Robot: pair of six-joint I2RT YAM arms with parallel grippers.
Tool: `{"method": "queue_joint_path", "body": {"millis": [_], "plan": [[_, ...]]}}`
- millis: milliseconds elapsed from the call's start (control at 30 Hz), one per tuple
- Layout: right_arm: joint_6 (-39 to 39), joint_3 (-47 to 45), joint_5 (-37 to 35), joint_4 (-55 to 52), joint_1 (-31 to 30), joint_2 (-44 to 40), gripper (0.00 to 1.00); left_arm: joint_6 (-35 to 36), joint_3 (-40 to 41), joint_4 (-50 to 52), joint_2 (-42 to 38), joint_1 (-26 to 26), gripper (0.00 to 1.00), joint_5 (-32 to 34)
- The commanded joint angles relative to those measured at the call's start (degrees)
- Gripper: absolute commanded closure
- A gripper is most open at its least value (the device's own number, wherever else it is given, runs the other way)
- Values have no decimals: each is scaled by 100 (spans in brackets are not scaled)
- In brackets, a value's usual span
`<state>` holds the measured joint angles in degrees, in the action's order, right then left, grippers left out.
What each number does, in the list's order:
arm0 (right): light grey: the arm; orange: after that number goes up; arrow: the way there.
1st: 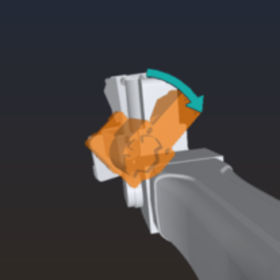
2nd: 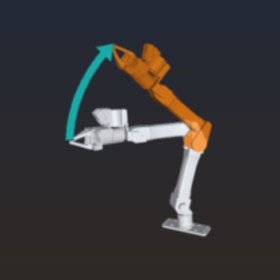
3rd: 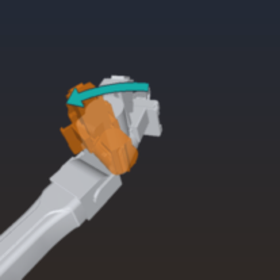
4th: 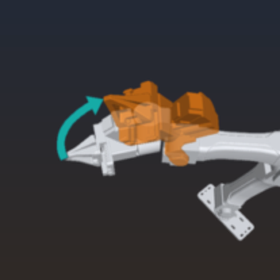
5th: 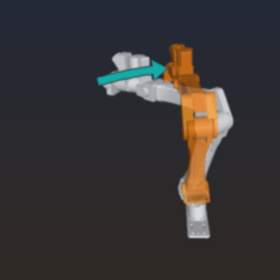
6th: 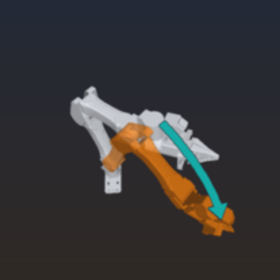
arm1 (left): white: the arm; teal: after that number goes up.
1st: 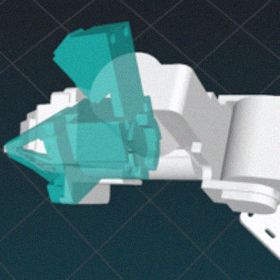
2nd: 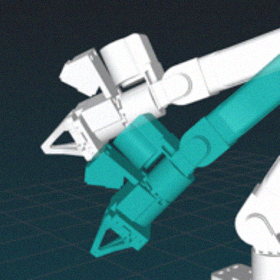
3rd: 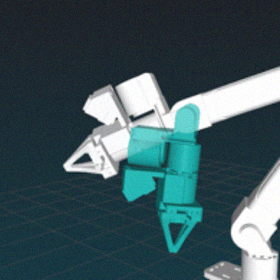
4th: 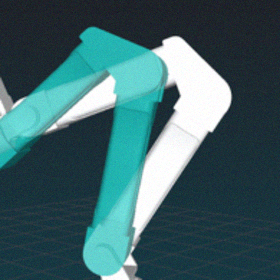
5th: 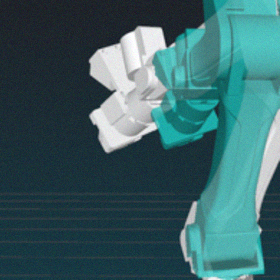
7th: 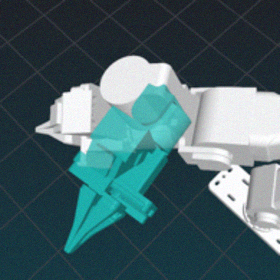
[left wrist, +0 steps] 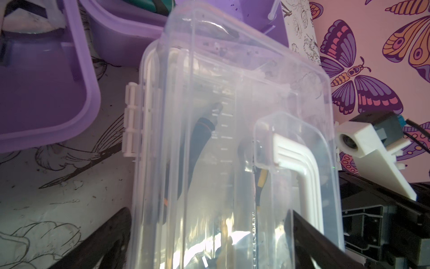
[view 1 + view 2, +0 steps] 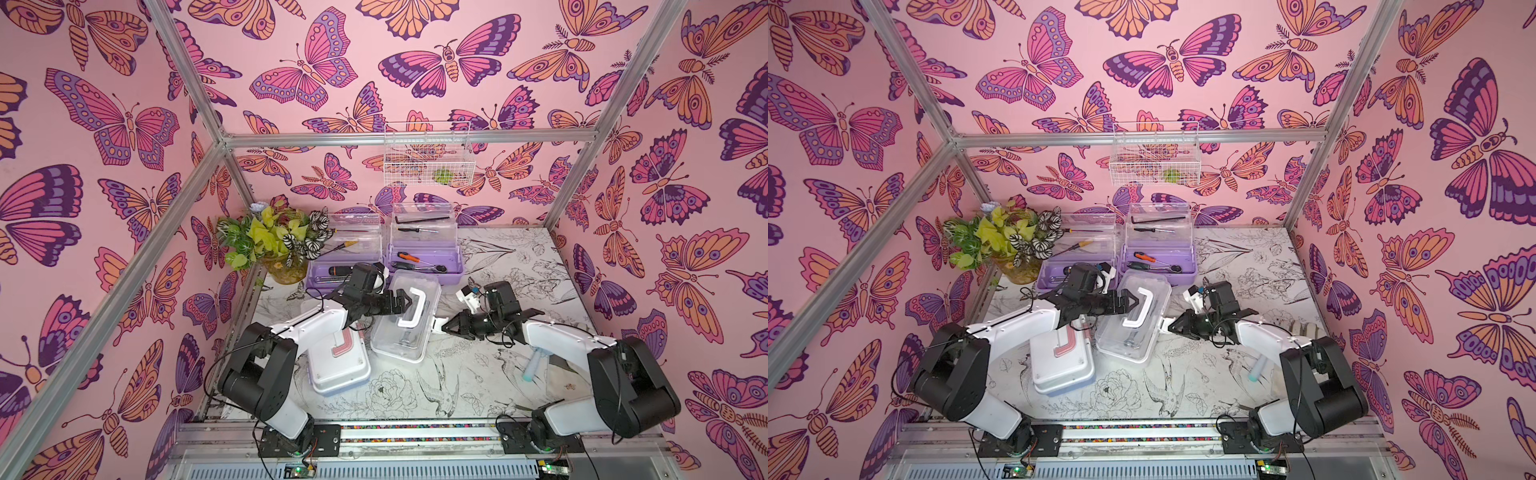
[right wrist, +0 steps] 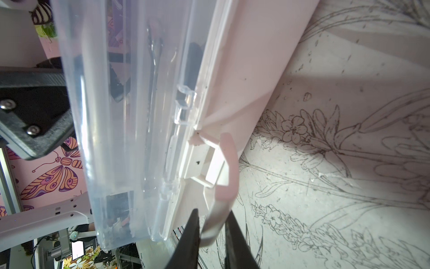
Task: Close toolboxes
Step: Fasten the toolbox latch on the toolbox.
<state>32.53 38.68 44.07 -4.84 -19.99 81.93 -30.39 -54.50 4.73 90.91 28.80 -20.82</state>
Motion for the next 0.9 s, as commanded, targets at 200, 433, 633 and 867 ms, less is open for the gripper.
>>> {"method": "queue_joint_path", "body": {"millis": [200, 433, 633, 867], "plan": [[-287, 318, 336, -205, -146, -361, 76, 19, 2, 976, 349, 205, 1, 284], [-266, 372, 303, -206, -189, -349, 71, 18, -78, 994, 462, 296, 1, 305], [-181, 405, 251, -116, -248, -305, 71, 16, -88, 993, 480, 336, 0, 326], [-184, 478, 43, -189, -313, -230, 70, 29, -96, 992, 491, 348, 1, 302]]}}
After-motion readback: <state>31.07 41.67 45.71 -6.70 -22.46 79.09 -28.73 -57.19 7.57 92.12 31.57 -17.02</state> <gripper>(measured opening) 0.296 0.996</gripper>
